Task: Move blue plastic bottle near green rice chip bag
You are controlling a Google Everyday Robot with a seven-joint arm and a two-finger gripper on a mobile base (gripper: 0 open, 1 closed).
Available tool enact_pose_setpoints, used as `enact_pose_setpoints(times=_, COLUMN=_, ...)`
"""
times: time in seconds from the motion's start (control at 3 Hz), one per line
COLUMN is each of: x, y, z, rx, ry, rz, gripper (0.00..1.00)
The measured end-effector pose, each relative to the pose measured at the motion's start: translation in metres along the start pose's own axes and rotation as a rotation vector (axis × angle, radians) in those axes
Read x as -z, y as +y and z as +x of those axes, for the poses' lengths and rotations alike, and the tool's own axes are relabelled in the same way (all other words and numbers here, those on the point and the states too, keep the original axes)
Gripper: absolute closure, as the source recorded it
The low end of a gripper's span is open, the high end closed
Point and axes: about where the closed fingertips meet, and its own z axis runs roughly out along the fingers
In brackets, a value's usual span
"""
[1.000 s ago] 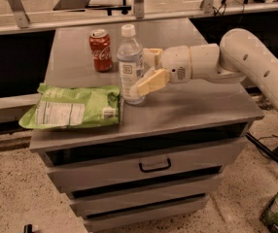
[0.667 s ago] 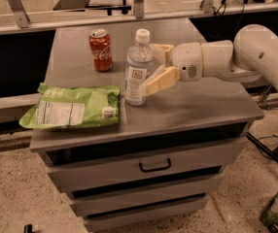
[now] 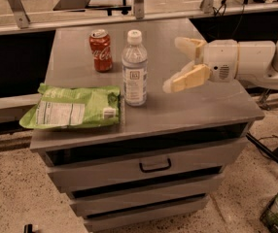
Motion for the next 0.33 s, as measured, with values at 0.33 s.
enact_pose_setpoints(times=0.33, x=-0.0001, y=0.0000, z=0.0000, rx=0.000, ry=0.000, rz=0.000, gripper=0.00)
